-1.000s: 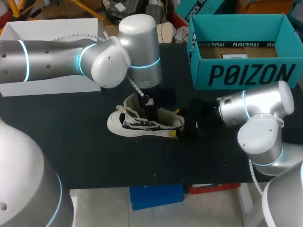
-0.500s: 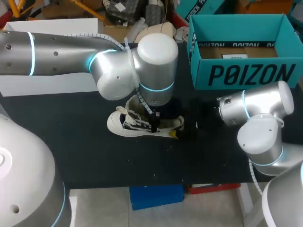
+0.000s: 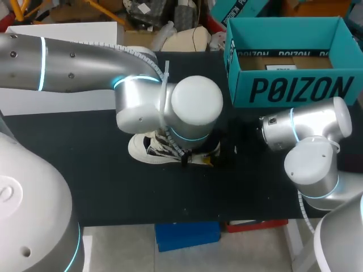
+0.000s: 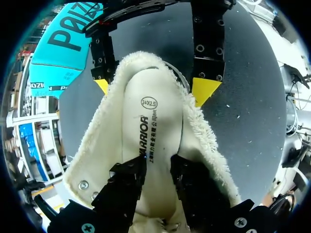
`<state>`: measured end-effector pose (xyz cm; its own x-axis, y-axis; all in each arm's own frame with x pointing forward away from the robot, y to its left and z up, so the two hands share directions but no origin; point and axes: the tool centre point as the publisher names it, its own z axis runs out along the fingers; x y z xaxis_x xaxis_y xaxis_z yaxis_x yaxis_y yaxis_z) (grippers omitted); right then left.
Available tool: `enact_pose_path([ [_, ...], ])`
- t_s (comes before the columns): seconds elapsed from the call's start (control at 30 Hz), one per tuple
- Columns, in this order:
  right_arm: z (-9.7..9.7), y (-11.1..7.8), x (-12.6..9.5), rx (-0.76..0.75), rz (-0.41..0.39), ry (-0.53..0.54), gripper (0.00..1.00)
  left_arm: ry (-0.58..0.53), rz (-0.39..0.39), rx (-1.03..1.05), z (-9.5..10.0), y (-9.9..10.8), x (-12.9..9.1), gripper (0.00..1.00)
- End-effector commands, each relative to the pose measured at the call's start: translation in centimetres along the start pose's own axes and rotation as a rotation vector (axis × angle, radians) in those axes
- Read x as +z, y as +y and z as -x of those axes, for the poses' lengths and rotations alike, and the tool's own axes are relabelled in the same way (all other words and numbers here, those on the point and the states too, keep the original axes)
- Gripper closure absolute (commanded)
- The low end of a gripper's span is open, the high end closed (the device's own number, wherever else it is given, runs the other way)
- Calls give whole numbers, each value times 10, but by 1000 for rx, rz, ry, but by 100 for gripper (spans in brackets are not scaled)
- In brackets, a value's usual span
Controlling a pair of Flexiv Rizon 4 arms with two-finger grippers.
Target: Take the shoe out of the shoebox, open the shoe tongue, remove and reinsert the insole, then place the shoe into the shoebox
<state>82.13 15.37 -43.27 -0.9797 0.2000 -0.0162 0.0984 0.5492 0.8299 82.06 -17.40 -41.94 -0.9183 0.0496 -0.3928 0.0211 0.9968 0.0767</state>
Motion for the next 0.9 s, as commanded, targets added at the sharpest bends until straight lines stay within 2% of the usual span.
enact_pose_path([
  [0.03, 1, 0, -1, 3, -5, -1, 100, -219, -42, -16, -4, 16, 25, 67],
  [0.17, 1, 0, -1, 3, -5, -1, 100, -251, -61, -17, -2, 15, 28, 72],
  [0.37, 1, 0, -1, 3, -5, -1, 100, -269, -78, -37, -2, 15, 41, 72],
  [0.6, 1, 0, -1, 3, -5, -1, 100, -311, -118, -91, 16, 12, 35, 71],
  [0.83, 1, 0, -1, 3, -5, -1, 100, -256, -121, -91, 19, 6, 44, 73],
  [0.87, 1, 0, -1, 3, -5, -1, 100, -227, -127, -98, 19, 6, 46, 83],
  [0.9, 1, 0, -1, 3, -5, -1, 100, -208, -125, -93, 19, 6, 47, 100],
])
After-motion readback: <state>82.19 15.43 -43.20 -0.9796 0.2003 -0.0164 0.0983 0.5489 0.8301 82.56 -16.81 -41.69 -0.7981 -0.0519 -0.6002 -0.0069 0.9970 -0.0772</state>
